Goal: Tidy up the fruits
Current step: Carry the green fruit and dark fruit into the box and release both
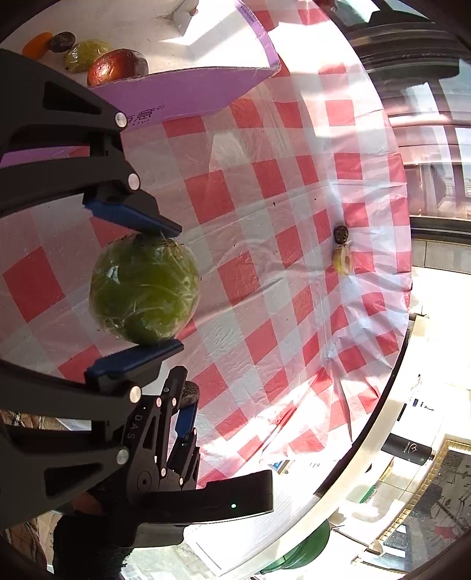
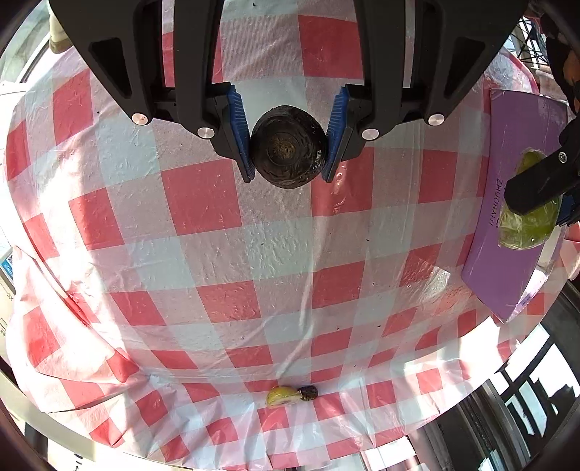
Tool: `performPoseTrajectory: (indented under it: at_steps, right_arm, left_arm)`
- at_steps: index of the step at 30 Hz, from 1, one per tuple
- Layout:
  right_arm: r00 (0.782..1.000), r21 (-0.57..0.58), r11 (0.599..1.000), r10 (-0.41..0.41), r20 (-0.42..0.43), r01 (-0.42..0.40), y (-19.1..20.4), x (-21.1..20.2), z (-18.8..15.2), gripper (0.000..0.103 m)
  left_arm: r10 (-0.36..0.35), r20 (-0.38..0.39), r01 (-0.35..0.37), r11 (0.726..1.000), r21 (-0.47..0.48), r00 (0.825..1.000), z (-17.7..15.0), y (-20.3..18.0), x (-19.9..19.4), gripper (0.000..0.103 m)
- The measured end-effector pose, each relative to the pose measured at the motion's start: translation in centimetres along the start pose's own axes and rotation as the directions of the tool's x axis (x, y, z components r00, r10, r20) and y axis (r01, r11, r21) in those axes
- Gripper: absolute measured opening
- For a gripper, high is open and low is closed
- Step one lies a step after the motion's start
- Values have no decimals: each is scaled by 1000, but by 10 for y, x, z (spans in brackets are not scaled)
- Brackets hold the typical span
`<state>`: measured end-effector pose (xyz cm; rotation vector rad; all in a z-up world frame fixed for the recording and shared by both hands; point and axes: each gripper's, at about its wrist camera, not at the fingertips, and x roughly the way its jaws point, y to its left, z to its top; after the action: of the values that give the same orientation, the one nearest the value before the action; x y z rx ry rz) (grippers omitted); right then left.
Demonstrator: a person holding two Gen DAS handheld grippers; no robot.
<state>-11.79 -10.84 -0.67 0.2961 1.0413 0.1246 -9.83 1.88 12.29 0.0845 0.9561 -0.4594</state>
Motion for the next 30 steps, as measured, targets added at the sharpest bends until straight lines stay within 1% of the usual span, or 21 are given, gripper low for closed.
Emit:
performPoseTrajectory:
  at_steps: [4,8,14,17,19,21,24,25,27,30]
  right_arm:
    - [1000,-11,1000,12,25,-11,19,-8,0,38]
    - [997,-42,998,47,55,-45,47,-16,4,38]
    - [985,-131,983,139,99,-125,104,-29,16,38]
    - [975,-199,965,193,111,-169,136,-36,22,38]
    - [964,-251,946,240,111,-206,159,-40,26,38]
    - [952,-311,918,288,103,-245,183,-45,28,38]
    - [931,-430,852,359,68,-298,226,-50,24,38]
    - [924,-474,823,380,49,-313,241,-51,20,38]
    - [915,-555,762,403,4,-333,266,-49,11,38]
    - [912,-667,660,402,-78,-347,299,-42,-8,38]
  left_arm:
    - [19,36,-19,1000,-14,999,2,17,-16,57]
    - [51,68,-51,999,-13,996,1,35,-34,57]
    - [121,97,-117,992,-52,988,-7,74,-58,57]
    - [169,95,-161,983,-93,981,-17,100,-71,58]
    - [208,82,-197,972,-124,975,-26,119,-78,58]
    - [250,59,-237,957,-165,967,-38,139,-84,58]
    - [318,17,-306,925,-228,948,-53,171,-91,58]
    - [341,-4,-331,910,-248,940,-57,184,-92,58]
    - [362,-46,-359,886,-293,931,-65,207,-93,58]
    - [385,-102,-396,852,-343,917,-76,235,-93,58]
